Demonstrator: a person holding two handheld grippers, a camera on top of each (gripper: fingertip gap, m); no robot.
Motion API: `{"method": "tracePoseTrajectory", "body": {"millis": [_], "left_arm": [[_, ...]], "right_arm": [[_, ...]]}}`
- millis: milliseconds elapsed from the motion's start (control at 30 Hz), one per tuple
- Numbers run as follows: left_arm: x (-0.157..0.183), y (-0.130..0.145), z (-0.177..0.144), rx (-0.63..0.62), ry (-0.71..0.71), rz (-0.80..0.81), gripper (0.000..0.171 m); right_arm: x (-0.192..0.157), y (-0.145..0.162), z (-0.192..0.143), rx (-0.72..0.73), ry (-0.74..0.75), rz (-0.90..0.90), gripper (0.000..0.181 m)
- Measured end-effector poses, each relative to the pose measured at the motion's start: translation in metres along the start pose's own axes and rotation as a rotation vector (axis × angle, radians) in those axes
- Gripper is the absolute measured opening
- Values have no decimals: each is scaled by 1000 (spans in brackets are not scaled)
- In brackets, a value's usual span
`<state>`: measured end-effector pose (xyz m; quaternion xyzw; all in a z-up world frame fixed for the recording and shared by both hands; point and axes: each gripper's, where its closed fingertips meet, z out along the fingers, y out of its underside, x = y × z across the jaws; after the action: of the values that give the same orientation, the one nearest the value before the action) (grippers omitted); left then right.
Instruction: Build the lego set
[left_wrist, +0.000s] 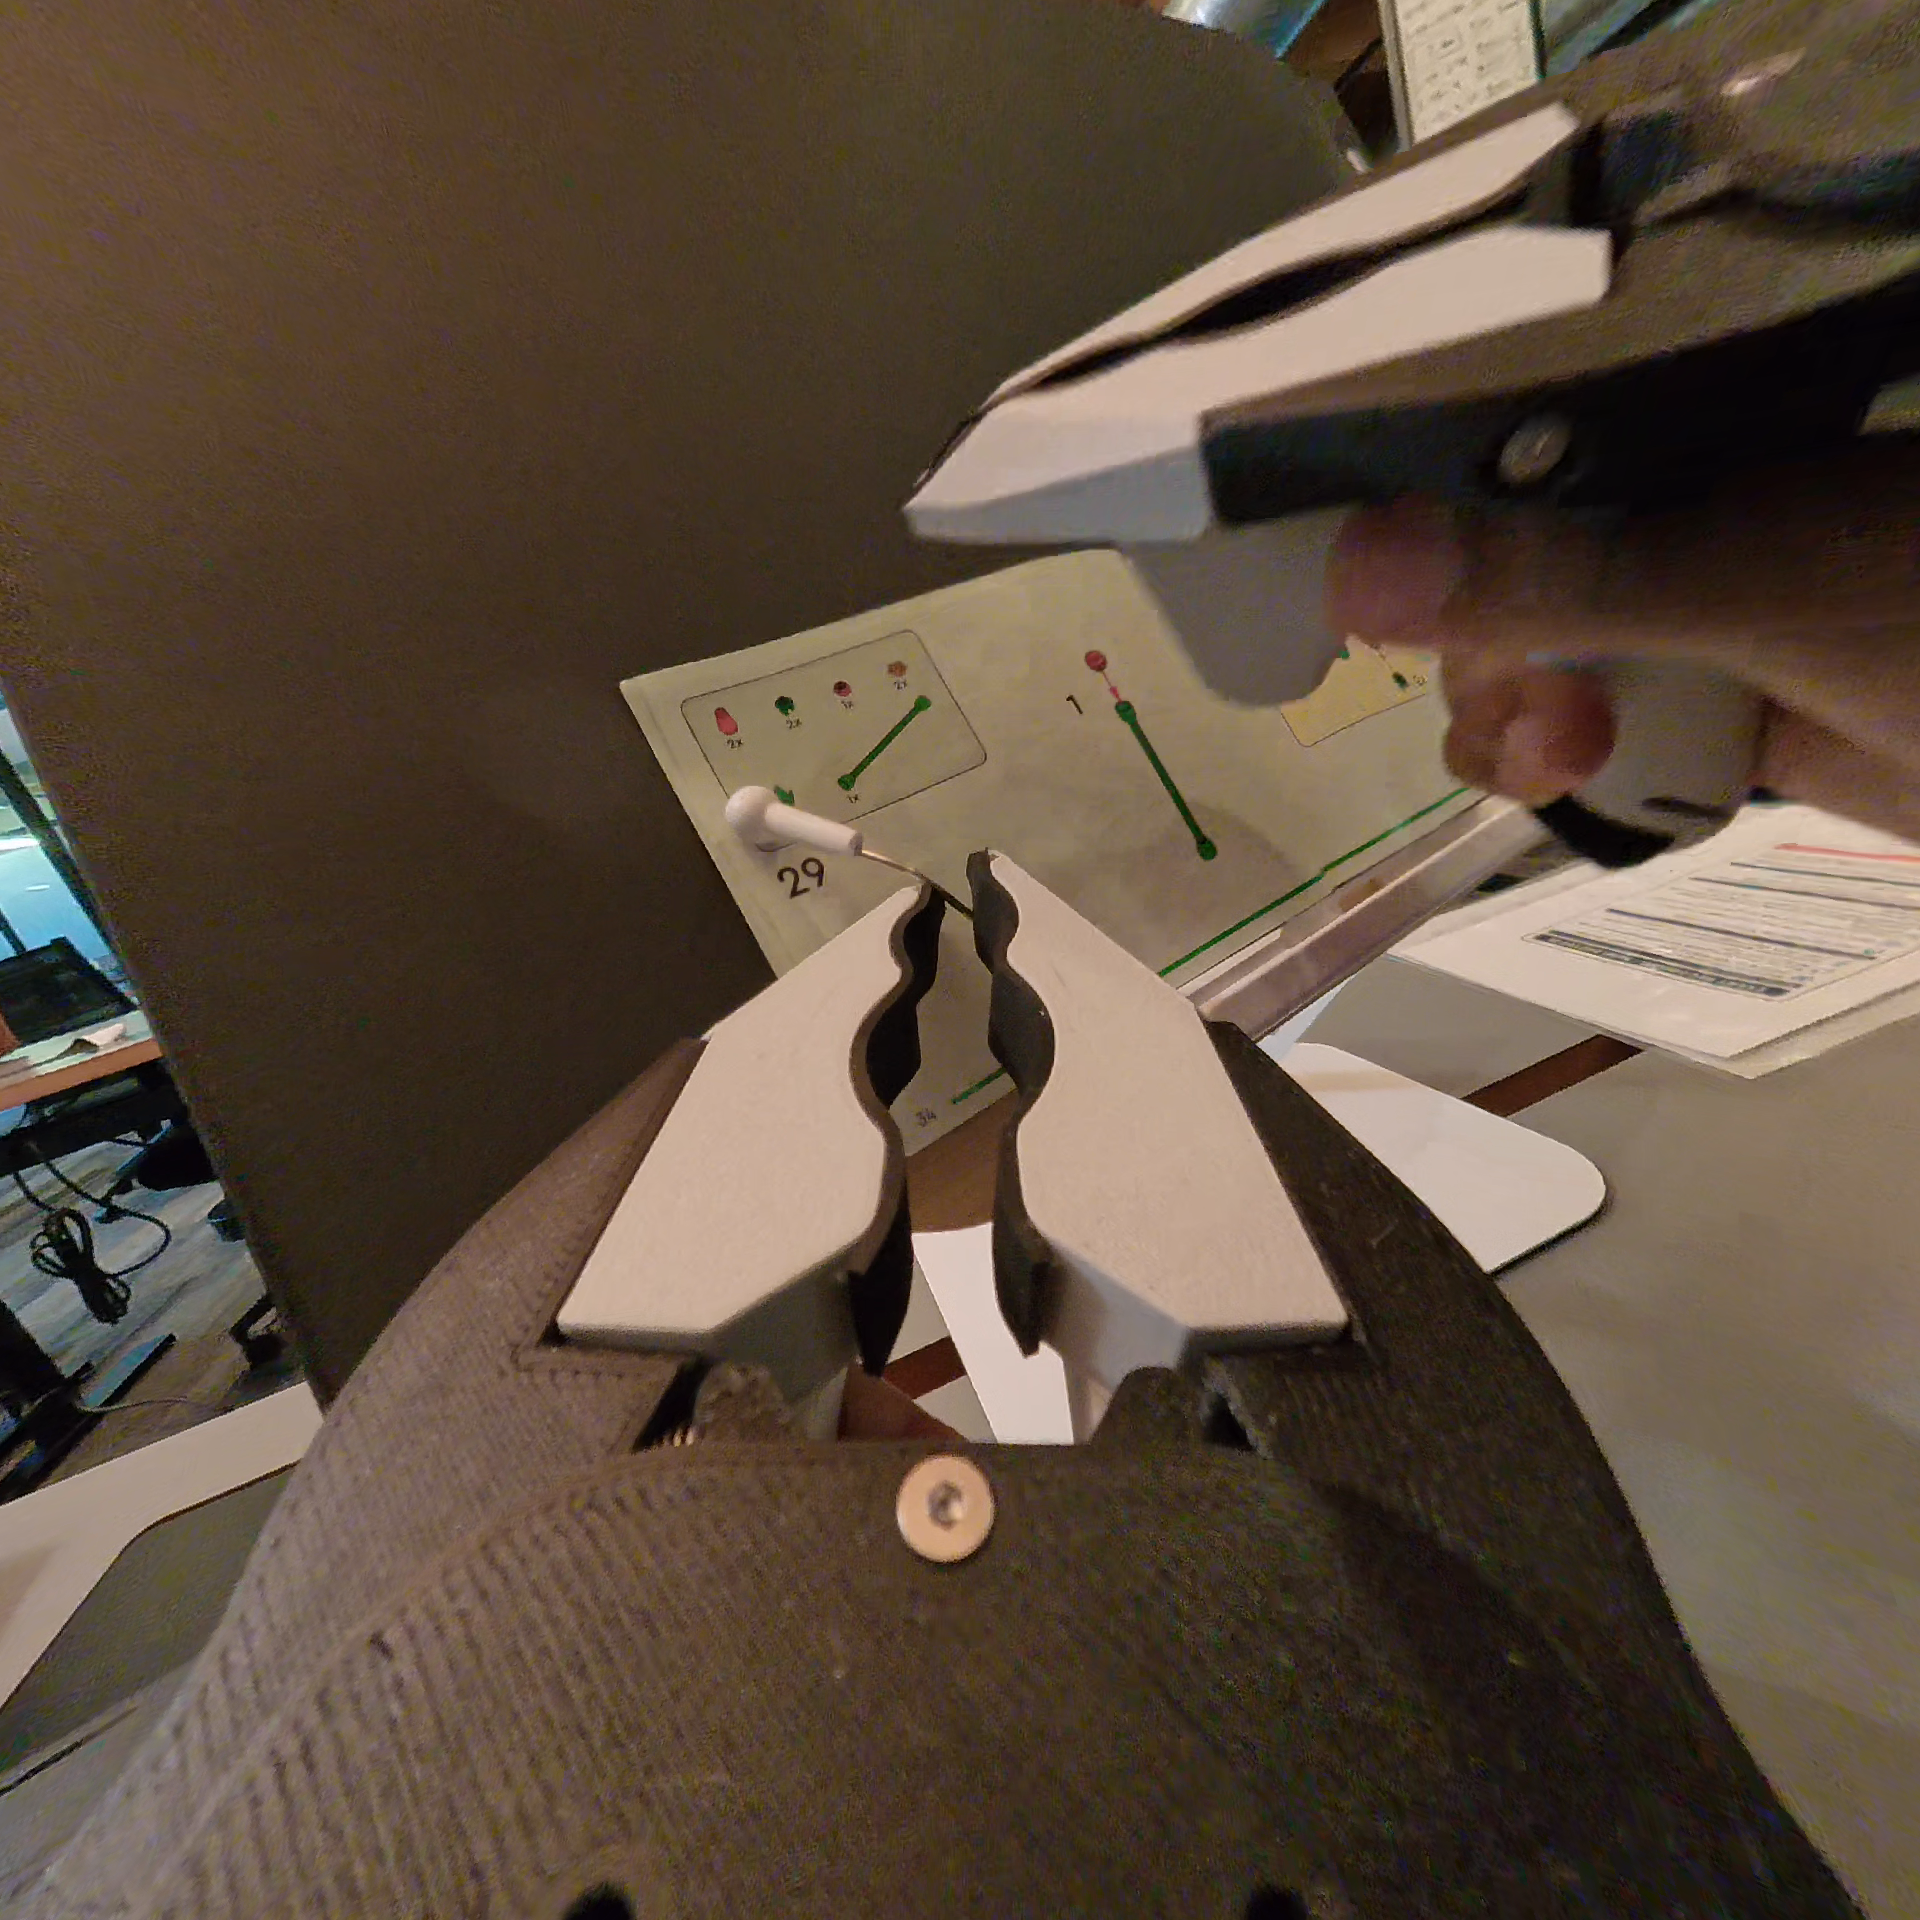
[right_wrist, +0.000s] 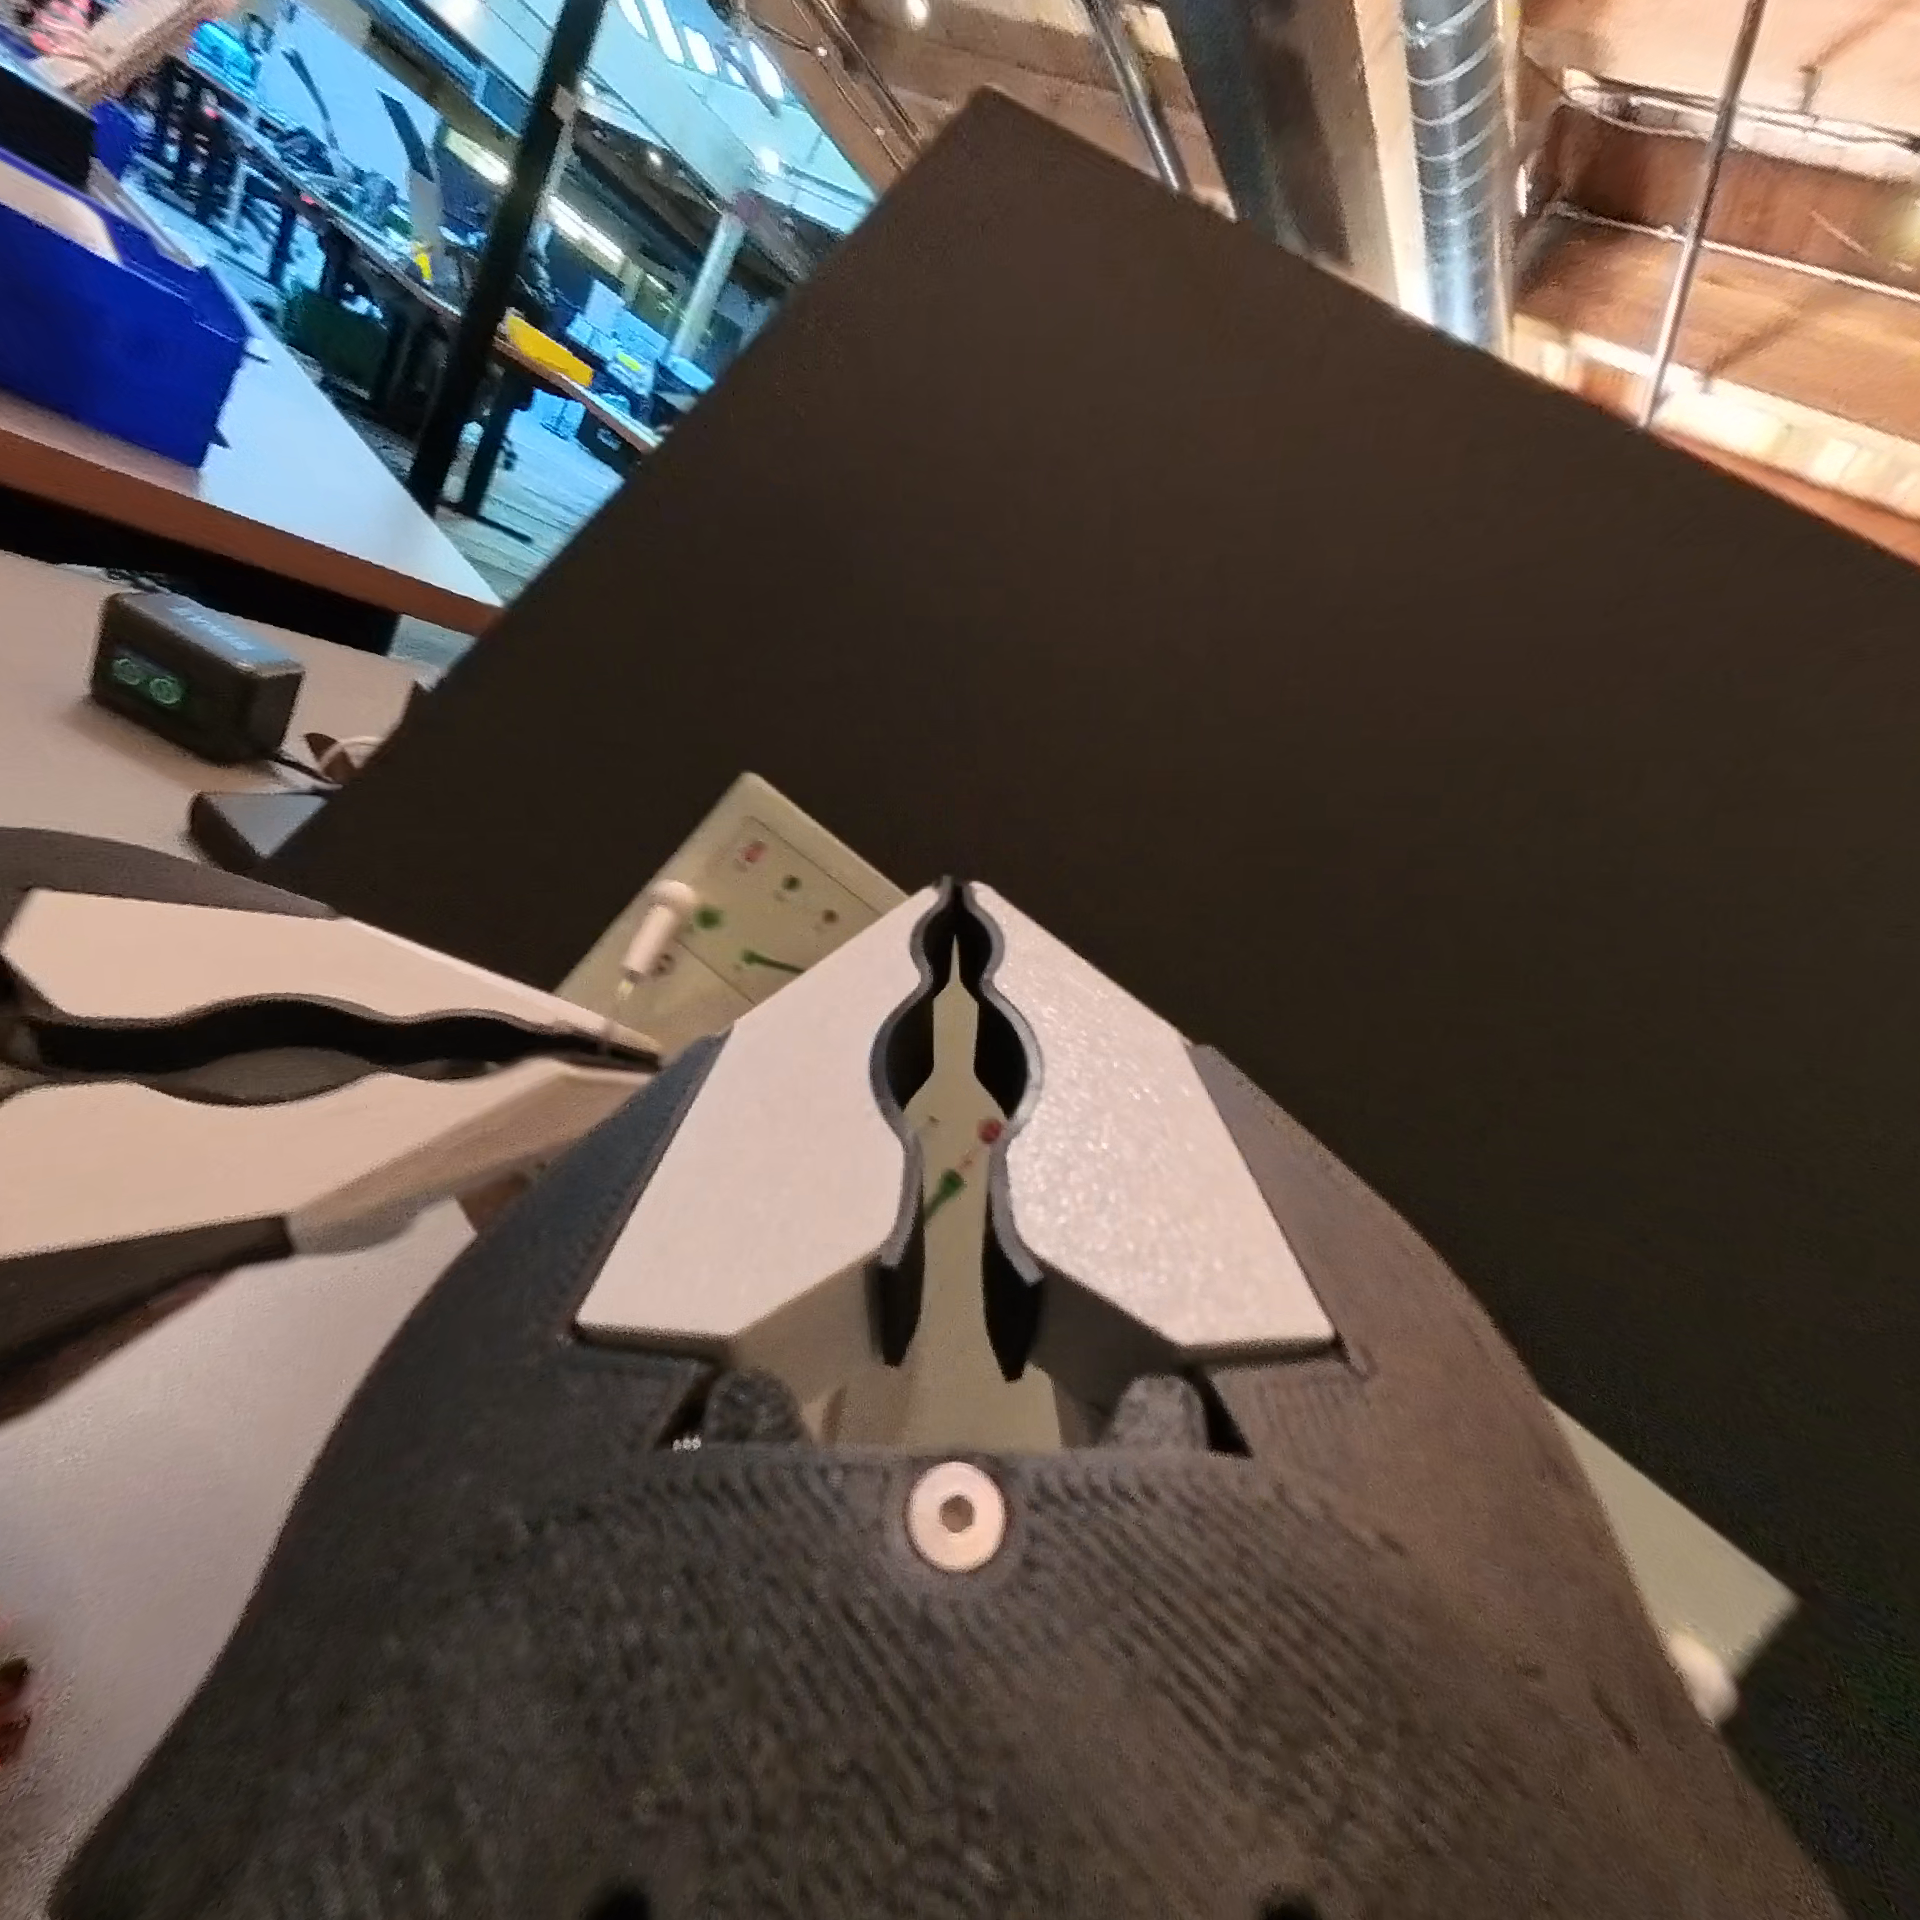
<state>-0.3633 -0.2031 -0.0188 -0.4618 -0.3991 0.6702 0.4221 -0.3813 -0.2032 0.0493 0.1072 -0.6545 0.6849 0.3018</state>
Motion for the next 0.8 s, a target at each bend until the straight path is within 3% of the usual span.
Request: {"method": "tracePoseTrajectory", "body": {"millis": [100, 300, 800], "left_arm": [[0, 0, 1, -1, -2, -2, 5], [0, 0, 1, 1, -5, -25, 5], [-5, 3, -2, 25, -37, -45, 6]], "right_arm": [[16, 14, -12, -56, -23, 31, 0], [8, 48, -6, -186, -69, 60, 0], [3, 48, -1, -186, -47, 38, 0]]}}
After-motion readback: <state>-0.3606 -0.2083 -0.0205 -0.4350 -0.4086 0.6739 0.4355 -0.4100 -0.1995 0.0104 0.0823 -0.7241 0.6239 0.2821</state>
